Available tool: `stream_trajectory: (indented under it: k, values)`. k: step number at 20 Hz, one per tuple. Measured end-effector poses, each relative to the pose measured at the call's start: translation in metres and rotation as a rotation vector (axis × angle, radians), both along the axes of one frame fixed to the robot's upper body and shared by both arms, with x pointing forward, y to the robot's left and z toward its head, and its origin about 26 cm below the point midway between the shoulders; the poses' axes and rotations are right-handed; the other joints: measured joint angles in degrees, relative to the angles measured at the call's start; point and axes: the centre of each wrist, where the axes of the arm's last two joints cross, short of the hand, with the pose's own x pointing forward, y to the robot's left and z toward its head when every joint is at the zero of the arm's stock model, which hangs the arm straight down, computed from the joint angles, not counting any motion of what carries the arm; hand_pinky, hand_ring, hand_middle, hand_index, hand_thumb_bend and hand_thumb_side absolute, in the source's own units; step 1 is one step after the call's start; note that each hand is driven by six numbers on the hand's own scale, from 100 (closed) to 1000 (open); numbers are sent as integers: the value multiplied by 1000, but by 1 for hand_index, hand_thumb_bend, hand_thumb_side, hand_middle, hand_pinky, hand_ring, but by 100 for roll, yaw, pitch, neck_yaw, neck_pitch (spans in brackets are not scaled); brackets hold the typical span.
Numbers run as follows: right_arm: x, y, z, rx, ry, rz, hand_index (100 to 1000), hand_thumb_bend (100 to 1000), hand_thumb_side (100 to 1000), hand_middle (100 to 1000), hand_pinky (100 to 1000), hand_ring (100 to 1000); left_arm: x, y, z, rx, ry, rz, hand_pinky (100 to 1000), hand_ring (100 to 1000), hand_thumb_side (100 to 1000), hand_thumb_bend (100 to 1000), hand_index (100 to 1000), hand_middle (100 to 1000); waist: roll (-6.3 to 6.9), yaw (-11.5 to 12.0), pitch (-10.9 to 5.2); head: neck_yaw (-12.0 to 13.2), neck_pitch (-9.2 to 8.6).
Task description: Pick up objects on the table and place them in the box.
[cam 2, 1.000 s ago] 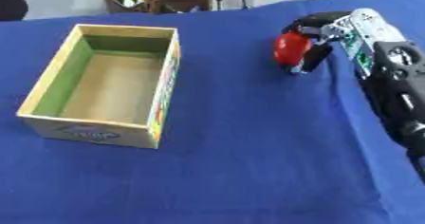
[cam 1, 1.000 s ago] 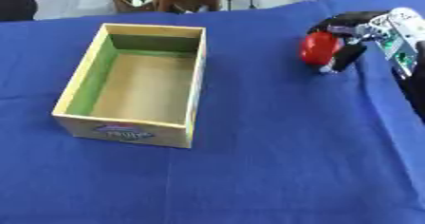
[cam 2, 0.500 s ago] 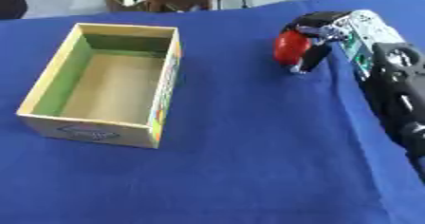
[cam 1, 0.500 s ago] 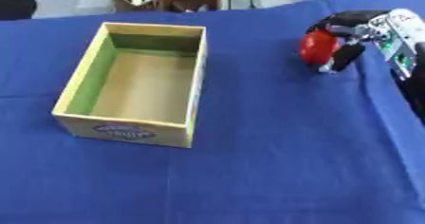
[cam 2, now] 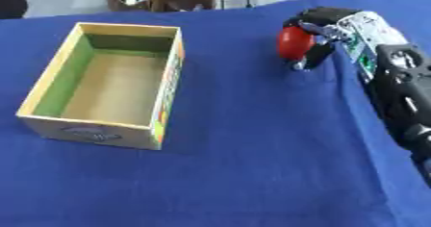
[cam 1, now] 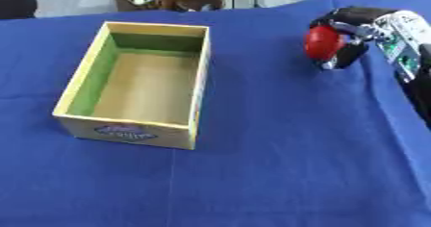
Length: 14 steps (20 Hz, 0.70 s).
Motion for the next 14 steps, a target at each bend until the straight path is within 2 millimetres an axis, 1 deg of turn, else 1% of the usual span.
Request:
stream_trajectory:
  k: [4,6,7,10,14]
  values:
    - [0,0,0,11,-17,-1,613,100,275,653,300,572,0,0,0,0,0,0,100,248,734,100,682,351,-2,0,2,-1,0]
    - [0,0,0,23,-25,-2,574,100,275,619,278,555,0,0,0,1,1,-1,100,248,733,100,682,351,-3,0,2,-2,0]
    - [0,0,0,30,-31,-2,556,100,286,601,266,548,0,0,0,1,1,-1,100,248,734,100,682,351,-3,1,2,-2,0]
    - [0,1,1,55,-53,4,527,100,306,584,248,536,0,0,0,1,1,-1,100,248,734,100,682,351,-5,-1,2,-2,0]
    - [-3,10,10,65,-98,41,486,100,351,578,238,525,0,0,0,2,2,-1,100,249,734,100,681,352,-37,-12,0,2,0]
